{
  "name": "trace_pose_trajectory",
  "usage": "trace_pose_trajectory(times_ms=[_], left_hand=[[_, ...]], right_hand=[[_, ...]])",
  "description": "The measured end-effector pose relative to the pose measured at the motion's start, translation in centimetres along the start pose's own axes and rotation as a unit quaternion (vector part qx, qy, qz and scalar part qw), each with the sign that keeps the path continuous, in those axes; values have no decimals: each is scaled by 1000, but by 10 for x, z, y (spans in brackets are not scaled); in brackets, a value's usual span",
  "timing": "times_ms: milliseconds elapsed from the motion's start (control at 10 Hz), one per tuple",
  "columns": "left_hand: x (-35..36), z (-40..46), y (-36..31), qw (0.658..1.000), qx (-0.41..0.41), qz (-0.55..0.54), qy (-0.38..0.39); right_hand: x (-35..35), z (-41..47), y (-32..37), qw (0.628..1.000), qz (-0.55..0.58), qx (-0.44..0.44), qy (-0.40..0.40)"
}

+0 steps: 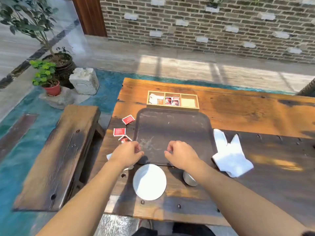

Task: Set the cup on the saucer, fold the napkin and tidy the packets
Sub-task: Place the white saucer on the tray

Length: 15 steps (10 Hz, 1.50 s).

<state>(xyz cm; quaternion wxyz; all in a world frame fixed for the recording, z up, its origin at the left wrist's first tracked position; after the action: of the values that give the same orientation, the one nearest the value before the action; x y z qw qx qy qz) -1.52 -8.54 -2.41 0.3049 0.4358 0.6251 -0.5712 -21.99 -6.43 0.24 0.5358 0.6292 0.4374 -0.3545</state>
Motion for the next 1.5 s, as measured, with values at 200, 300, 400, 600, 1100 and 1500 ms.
trace_pose_trajectory(times_ms=[200,300,400,600,1100,1500], left_hand=[[54,-28,39,994,-92,-35,56],[72,-39,58,988,-131,-56,59],[87,-50,73,981,-171,-75,59],[115,-67,90,963,-232,-117,65],[113,-60,96,904,-314,-289,32],[69,12,76,898,-301,-320,-17]], right_hand=[[60,-17,-14,994,23,48,95],[82,-21,-22,987,28,81,137],[102,-25,-30,977,18,111,179],[129,-34,-47,968,16,142,204],[143,-18,-59,948,154,210,185],[90,44,-52,927,263,236,124]])
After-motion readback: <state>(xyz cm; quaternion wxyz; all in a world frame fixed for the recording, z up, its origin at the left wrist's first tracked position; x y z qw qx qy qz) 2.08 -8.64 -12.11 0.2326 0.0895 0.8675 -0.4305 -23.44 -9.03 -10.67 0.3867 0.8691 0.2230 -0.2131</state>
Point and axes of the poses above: each hand's wrist, its own z-axis towards the middle knuckle, its own x-axis out of the palm, y = z × x, the point moved 9 cm from there along z, towards the middle knuckle, and after that the axes turned 7 degrees about -y, right-handed, at the moved point
